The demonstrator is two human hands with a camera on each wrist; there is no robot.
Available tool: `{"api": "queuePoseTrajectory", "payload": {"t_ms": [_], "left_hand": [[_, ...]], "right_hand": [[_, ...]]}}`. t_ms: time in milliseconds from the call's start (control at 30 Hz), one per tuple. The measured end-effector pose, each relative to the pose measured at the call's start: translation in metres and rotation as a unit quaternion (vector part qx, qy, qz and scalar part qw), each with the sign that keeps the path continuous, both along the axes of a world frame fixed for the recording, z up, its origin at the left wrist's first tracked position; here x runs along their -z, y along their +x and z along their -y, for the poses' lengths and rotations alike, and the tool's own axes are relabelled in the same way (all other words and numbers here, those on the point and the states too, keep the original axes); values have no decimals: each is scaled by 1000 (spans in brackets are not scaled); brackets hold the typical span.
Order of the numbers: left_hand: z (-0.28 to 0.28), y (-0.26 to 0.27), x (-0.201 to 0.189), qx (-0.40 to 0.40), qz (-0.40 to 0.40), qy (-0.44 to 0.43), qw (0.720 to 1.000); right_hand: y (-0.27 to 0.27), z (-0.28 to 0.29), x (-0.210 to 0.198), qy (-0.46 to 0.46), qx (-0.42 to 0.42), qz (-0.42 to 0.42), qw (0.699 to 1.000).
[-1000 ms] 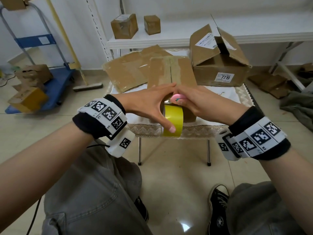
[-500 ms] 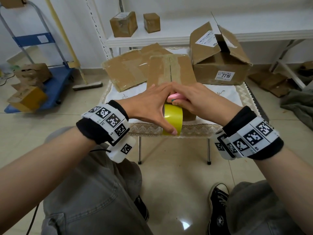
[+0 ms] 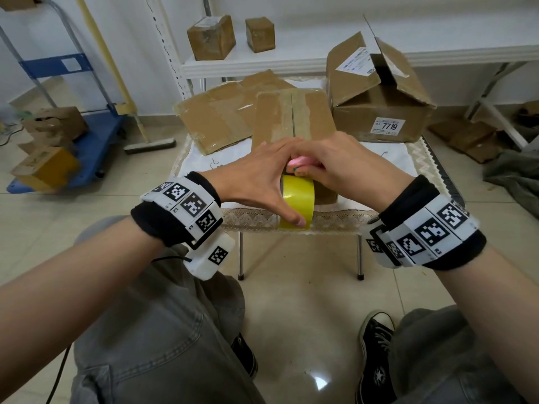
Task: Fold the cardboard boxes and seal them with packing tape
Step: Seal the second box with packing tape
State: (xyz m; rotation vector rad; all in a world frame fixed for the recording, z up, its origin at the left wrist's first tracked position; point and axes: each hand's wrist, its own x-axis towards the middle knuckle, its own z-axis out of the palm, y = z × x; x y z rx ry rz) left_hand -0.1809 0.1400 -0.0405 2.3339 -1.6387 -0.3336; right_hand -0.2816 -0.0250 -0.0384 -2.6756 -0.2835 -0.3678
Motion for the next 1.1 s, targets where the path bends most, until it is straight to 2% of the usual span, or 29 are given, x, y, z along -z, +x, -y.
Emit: {"api": "queuePoseTrajectory", "payload": {"t_ms": [467, 567, 667, 733, 833, 933, 1033, 1100], "left_hand": [[2, 7, 6, -29, 27, 45, 998], [2, 7, 4, -29, 31, 49, 998], [2, 3, 1, -34, 40, 57, 997], [1, 2, 0, -38, 39, 63, 997], [1, 2, 0, -38, 35, 70, 996], [1, 1, -1, -38, 31, 69, 996], [2, 0, -2, -40, 32, 70, 996], [2, 0, -2, -40, 35, 72, 996]], "right_hand": [[-4, 21, -5, -40, 6, -34, 999], [-5, 25, -4, 65, 25, -36, 997], [-6, 35, -4, 190, 138, 27, 972], [-5, 50, 0, 221, 218, 30, 950], [-2, 76, 15, 165, 304, -75, 935], [3, 94, 38, 120, 328, -191, 917], [4, 99, 55, 88, 339, -218, 911], [4, 95, 58, 39, 350, -189, 917]]}}
